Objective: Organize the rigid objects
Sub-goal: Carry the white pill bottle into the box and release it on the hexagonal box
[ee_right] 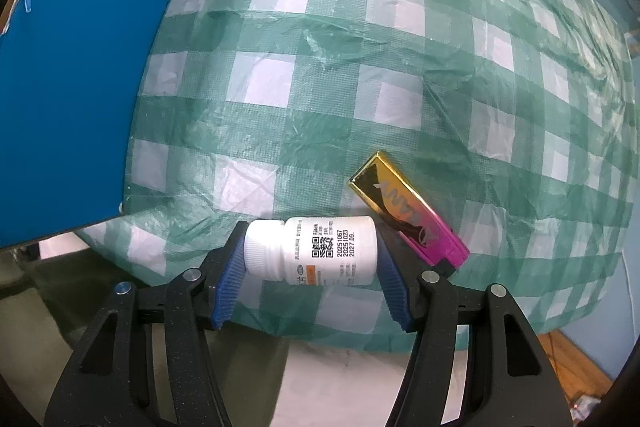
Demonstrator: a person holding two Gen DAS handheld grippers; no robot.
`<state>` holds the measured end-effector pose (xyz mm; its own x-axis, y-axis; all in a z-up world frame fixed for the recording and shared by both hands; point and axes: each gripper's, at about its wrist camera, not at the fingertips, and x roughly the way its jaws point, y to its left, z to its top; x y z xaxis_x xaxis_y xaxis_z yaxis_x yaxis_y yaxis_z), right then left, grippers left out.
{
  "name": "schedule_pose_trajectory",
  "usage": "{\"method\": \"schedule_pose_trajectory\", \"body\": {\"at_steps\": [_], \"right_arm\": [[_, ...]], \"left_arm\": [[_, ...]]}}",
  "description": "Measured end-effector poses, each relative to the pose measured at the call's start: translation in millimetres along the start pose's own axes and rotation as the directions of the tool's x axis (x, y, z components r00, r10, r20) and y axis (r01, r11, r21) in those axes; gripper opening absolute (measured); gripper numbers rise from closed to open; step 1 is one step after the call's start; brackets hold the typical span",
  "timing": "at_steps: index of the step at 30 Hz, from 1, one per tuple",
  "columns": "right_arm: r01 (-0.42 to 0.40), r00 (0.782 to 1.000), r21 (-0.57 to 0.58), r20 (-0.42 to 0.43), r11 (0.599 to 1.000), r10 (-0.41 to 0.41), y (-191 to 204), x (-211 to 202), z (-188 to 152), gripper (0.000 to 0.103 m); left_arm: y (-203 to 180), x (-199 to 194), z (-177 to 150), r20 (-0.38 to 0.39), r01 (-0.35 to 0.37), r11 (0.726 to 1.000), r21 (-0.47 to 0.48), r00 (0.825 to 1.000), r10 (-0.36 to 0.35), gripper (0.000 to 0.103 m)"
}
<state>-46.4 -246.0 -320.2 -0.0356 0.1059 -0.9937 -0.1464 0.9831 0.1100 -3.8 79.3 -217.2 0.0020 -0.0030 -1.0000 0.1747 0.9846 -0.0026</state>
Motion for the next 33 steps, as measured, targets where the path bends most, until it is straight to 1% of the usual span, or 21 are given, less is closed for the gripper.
{"method": "schedule_pose_trajectory", "body": {"at_steps": [3,9,13,18,26,33], "right_arm": [[-0.004,1.0,0.008,0.007,1.0,0.004,-0.6,-3.7,0.2,0.058],[0.007,1.0,0.01,0.006,1.0,-0.007,-2.7,-22.9,11.0,0.058],[0.006,1.0,-0.005,0.023,1.0,-0.006,-1.5,-32.4,17.9,0.058],[0.0,0.999,-0.021,0.049,1.0,0.001,4.7,-50.7,33.7,0.058],[-0.031,0.996,-0.04,0.077,0.999,0.034,18.0,-77.6,60.6,0.058],[-0.032,0.993,-0.08,0.111,0.996,0.041,36.8,-103.1,81.3,0.058]], "left_arm": [[0.1,-0.6,-0.2,0.001,0.002,1.0,-0.001,1.0,-0.002,0.007],[0.6,-0.3,-0.5,0.002,0.004,1.0,-0.002,1.0,-0.004,0.007],[0.5,0.8,-1.1,0.0,0.005,1.0,-0.007,1.0,-0.005,0.007],[0.1,1.3,-1.4,-0.002,0.005,1.0,-0.01,1.0,-0.005,0.007],[2.7,1.1,-2.4,-0.002,0.009,1.0,-0.021,1.0,-0.009,0.007],[3.1,1.0,-2.2,-0.002,0.012,1.0,-0.024,1.0,-0.012,0.007]]}}
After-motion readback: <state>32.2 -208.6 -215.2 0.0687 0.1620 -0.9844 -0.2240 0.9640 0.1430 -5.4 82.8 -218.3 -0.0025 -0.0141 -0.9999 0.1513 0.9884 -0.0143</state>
